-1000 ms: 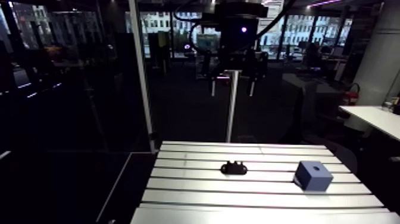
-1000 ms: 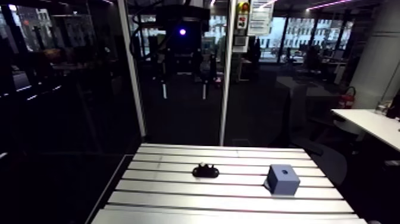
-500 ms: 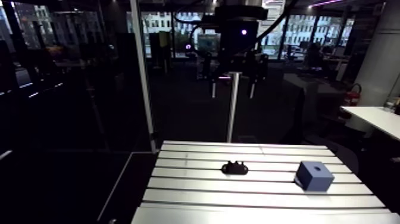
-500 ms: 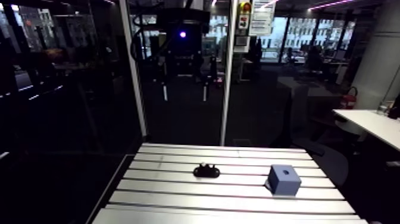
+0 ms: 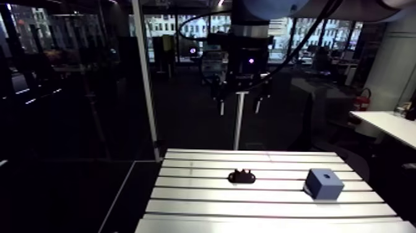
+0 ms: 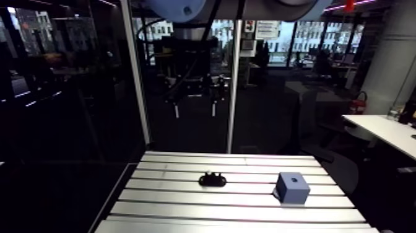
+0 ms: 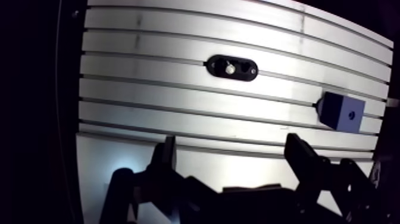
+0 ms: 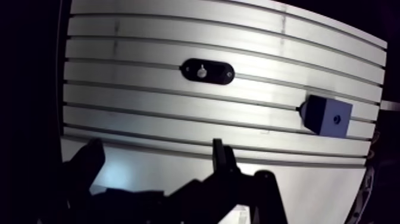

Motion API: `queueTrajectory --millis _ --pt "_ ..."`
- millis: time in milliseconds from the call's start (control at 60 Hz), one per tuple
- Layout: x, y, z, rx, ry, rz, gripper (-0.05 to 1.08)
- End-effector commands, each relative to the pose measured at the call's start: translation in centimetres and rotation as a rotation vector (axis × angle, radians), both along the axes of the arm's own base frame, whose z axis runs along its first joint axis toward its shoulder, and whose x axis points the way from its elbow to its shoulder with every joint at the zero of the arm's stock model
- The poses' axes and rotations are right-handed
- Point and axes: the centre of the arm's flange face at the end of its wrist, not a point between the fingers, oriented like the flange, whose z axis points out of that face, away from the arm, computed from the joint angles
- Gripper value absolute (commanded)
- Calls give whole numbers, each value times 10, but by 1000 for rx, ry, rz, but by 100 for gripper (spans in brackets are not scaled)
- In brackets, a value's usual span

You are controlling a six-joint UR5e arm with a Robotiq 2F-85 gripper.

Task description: Pick up the M10 bolt and insert it into the hex recess until seated.

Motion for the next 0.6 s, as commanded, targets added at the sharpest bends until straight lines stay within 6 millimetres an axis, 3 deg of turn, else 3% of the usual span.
queueTrajectory --millis 17,383,600 --pt "-1 9 -22 13 70 52 2" --pt "-9 38 -57 18 128 50 2" --pt "-20 51 -81 -19 102 -71 2"
